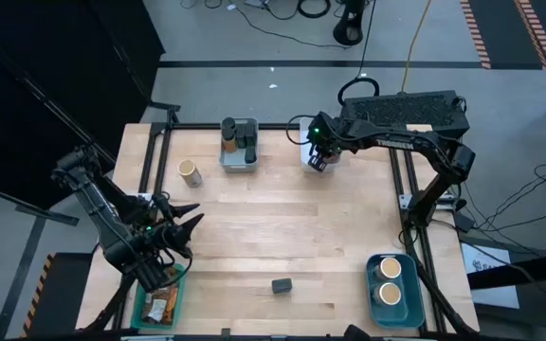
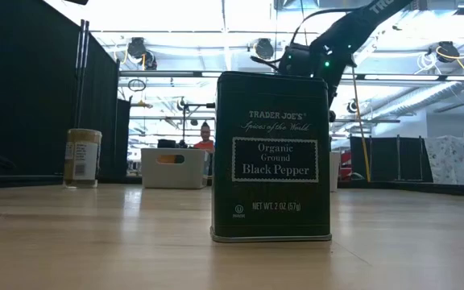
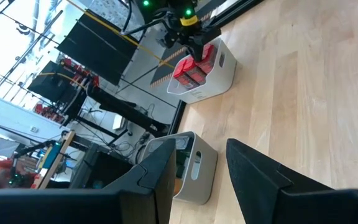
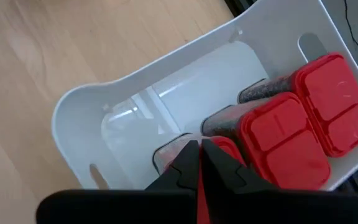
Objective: Sort spices by type
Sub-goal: Put the red spice can into the white bin, then put the gold spice bottle into the blue bin
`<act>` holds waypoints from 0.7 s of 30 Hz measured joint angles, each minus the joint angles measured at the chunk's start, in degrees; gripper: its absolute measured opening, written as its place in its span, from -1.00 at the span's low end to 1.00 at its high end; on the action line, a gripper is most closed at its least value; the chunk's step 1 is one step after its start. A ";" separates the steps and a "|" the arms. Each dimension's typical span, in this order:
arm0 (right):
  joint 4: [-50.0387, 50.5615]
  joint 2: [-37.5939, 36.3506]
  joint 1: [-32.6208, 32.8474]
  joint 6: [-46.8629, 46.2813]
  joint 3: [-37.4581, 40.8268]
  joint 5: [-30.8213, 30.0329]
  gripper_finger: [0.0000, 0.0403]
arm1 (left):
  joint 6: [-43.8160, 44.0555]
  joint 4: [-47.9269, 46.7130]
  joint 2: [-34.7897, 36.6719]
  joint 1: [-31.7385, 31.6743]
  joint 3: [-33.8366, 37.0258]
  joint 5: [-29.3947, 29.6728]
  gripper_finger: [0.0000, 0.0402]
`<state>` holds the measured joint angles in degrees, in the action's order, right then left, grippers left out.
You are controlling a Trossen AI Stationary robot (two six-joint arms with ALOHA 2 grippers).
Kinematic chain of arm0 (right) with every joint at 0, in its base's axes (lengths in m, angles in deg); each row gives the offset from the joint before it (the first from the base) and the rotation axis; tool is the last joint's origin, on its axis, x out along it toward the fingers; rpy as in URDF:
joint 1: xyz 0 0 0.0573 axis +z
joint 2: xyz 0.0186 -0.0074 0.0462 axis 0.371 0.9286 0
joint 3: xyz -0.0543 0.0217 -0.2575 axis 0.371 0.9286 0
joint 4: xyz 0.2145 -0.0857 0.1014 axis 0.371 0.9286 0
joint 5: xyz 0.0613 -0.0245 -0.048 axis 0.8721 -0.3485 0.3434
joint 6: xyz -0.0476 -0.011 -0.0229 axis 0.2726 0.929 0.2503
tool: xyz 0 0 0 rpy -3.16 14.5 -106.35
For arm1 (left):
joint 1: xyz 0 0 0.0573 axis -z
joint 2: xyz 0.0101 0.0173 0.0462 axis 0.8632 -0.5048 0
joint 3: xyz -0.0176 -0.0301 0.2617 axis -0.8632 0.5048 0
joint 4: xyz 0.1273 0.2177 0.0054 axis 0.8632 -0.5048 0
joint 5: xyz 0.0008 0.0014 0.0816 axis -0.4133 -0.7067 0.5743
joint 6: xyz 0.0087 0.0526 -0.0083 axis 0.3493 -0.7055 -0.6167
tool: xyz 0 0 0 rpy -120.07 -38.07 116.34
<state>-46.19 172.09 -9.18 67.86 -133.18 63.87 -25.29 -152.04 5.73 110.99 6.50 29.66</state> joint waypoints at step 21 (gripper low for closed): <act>-9.84 -10.51 4.45 5.09 -0.04 0.48 -1.00 | 0.51 1.11 0.00 -0.49 0.02 0.15 -0.28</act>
<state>-56.03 161.58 -4.73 72.96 -133.23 64.35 -24.78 -150.93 5.73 110.50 6.51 29.82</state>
